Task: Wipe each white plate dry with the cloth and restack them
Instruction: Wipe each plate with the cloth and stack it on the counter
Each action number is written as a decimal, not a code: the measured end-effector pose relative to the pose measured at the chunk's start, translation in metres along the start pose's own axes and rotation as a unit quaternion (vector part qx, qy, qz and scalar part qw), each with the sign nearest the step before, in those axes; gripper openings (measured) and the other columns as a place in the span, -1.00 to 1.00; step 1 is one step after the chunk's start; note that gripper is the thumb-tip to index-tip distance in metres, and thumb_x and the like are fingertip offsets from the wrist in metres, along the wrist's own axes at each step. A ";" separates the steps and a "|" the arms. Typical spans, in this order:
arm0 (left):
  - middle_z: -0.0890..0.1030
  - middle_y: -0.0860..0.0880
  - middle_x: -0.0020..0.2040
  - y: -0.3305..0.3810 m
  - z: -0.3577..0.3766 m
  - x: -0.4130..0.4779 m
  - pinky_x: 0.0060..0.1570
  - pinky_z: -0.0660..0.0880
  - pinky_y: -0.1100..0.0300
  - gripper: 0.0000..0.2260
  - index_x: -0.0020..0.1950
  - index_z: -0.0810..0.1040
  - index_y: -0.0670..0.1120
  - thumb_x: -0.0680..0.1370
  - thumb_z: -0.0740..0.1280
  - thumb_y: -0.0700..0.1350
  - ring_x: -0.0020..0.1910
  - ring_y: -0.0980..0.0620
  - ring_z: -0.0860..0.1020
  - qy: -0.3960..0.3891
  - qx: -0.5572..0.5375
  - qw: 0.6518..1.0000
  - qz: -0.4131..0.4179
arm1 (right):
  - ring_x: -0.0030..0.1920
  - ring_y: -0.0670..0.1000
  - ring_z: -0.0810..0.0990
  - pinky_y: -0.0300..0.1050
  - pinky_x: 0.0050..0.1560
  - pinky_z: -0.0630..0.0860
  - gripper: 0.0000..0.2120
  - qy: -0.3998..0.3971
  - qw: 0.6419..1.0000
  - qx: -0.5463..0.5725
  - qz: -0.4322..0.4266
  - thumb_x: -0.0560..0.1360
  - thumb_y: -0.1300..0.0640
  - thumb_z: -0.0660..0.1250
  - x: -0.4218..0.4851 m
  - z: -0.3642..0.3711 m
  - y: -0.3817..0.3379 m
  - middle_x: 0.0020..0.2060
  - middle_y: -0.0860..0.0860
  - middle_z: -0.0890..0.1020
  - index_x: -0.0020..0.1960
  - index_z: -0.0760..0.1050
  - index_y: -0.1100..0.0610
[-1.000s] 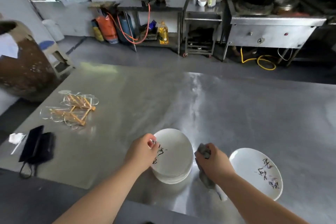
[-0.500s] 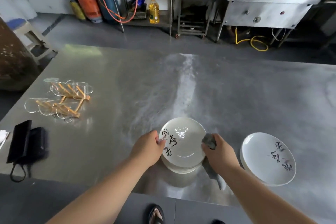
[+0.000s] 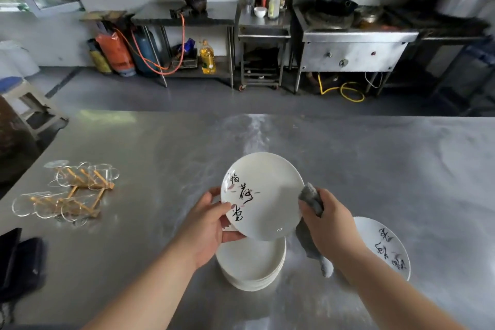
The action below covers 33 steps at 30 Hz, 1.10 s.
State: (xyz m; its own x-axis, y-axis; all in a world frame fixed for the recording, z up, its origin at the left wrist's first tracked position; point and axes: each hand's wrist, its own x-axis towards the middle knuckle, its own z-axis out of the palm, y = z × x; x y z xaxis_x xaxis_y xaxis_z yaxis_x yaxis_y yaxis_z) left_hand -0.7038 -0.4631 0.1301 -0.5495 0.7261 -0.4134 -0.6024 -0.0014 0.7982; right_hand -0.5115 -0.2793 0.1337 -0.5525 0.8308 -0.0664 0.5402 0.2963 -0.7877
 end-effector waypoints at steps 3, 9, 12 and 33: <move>0.68 -0.22 0.28 0.009 0.021 -0.010 -0.09 0.66 -0.31 -0.51 0.36 0.58 0.00 0.43 0.39 -0.24 0.13 -0.27 0.66 -0.037 -0.017 0.999 0.018 | -0.13 -0.42 0.53 -0.37 -0.31 0.35 -0.84 0.074 0.997 0.012 -0.029 0.60 -0.05 0.32 0.002 -0.031 -0.022 -0.17 -0.51 0.57 0.13 0.42 -0.26; 0.67 -0.25 0.27 0.010 0.070 -0.026 -0.06 0.65 -0.38 -0.55 0.23 0.68 0.03 0.39 0.35 -0.28 0.05 -0.22 0.68 -0.060 -0.001 0.996 0.064 | 0.15 -0.18 0.54 -0.18 0.12 0.48 -0.62 0.033 0.976 -0.042 -0.211 0.55 -0.12 0.27 -0.020 -0.060 -0.065 0.14 -0.29 0.57 0.36 0.40 -0.27; 0.69 -0.27 0.22 0.014 0.092 -0.031 -0.18 0.68 -0.20 -0.59 0.21 0.67 0.02 0.42 0.36 -0.28 0.04 -0.23 0.71 -0.068 -0.008 0.992 0.102 | 0.36 0.13 0.52 0.20 0.46 0.34 -0.47 0.022 0.920 -0.231 -0.316 0.58 -0.31 0.18 -0.041 -0.052 -0.059 0.34 0.01 0.56 0.38 0.57 -0.04; 0.69 -0.26 0.14 0.024 0.163 -0.062 -0.22 0.66 -0.17 -0.46 0.31 0.62 0.03 0.40 0.26 -0.35 -0.04 -0.25 0.70 -0.136 0.035 0.981 0.134 | 0.68 0.18 -0.07 0.30 0.61 0.07 -0.02 0.003 0.867 -0.261 -0.425 0.56 -0.49 -0.17 -0.013 -0.132 -0.059 0.67 0.16 0.02 0.64 0.20 0.27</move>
State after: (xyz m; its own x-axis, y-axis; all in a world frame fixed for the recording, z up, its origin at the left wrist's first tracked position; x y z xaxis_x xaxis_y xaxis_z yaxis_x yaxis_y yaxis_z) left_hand -0.5901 -0.3959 0.2462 -0.5032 0.8621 -0.0598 -0.4107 -0.1778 0.8943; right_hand -0.4526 -0.2451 0.2616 -0.8890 0.2108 0.4064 0.1549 0.9738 -0.1662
